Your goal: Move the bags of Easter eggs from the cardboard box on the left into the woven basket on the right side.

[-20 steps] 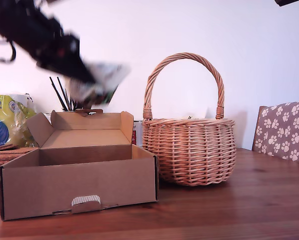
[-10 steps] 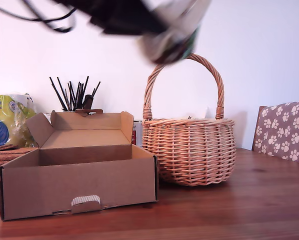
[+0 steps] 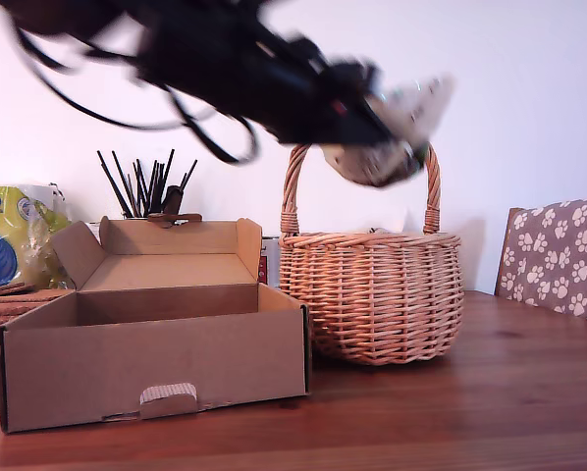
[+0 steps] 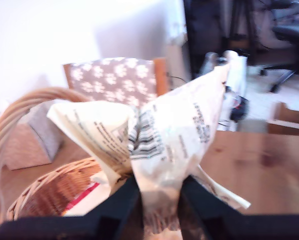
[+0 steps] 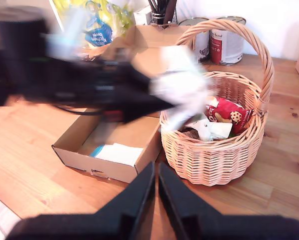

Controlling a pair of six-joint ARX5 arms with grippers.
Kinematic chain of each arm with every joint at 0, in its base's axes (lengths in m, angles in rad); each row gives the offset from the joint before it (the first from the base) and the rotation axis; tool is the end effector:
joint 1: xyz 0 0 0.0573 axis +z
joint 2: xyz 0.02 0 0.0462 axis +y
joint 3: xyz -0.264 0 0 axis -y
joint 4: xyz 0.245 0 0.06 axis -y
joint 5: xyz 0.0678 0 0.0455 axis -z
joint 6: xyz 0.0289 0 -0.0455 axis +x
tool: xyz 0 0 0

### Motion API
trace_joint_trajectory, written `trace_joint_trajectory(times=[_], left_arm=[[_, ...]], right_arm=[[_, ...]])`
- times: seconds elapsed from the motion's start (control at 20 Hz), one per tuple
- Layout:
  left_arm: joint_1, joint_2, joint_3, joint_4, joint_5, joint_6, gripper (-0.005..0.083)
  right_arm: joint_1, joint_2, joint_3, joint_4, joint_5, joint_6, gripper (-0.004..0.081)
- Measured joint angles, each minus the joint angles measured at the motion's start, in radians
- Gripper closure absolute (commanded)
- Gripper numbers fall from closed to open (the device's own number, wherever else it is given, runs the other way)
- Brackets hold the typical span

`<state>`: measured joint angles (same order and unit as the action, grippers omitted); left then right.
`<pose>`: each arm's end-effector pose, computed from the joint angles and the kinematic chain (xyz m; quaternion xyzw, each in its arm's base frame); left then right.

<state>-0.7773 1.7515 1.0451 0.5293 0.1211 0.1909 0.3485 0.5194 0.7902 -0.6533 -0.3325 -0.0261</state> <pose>0.2739 -0.2744 0.2328 0.1139 0.0421 -0.4386 0.8905 0.0899 0.0427 0.3224 -0.0136 0.1858 0.3303 0.9253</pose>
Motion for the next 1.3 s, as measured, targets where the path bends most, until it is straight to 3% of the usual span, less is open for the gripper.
trace_joint_trajectory(times=[0.1, 0.35, 0.4, 0.5, 0.55, 0.7, 0.8, 0.9, 1.0, 1.15, 1.3], left_arm=[[0.000, 0.045, 0.055, -0.012, -0.079, 0.010, 0.0678], [0.002, 0.054, 0.085, -0.089, -0.178, 0.011, 0.0650], [0.001, 0.054, 0.085, -0.092, -0.193, 0.011, 0.0559], [0.002, 0.054, 0.085, -0.106, -0.200, 0.011, 0.0219], [0.002, 0.054, 0.086, -0.113, -0.201, 0.011, 0.0122], [0.002, 0.054, 0.093, -0.122, -0.217, 0.013, 0.0100], [0.002, 0.054, 0.101, -0.127, -0.239, 0.014, 0.0131], [0.002, 0.050, 0.110, -0.174, -0.256, 0.014, 0.0232], [0.000, 0.029, 0.112, -0.279, -0.259, 0.016, 0.0409], [-0.001, -0.044, 0.112, -0.440, -0.261, 0.018, 0.0808], [0.002, -0.180, 0.113, -0.590, -0.253, 0.000, 0.0787]], right_arm=[[0.000, 0.000, 0.000, -0.002, 0.000, 0.000, 0.0782], [0.000, 0.000, 0.000, -0.006, 0.000, 0.000, 0.0782], [0.000, 0.000, 0.000, -0.006, 0.000, 0.000, 0.0782], [0.000, 0.000, 0.000, -0.006, 0.000, 0.000, 0.0782], [0.000, 0.000, 0.000, -0.006, -0.002, 0.000, 0.0782], [0.000, 0.000, 0.000, -0.006, -0.004, 0.000, 0.0782], [0.000, 0.000, 0.000, -0.006, -0.005, 0.000, 0.0782], [0.000, 0.000, 0.000, -0.006, -0.005, 0.000, 0.0782], [0.000, 0.000, 0.000, -0.006, -0.005, 0.000, 0.0782], [0.000, 0.000, 0.000, -0.006, -0.005, 0.000, 0.0782], [0.000, 0.000, 0.000, -0.005, 0.023, 0.000, 0.0782]])
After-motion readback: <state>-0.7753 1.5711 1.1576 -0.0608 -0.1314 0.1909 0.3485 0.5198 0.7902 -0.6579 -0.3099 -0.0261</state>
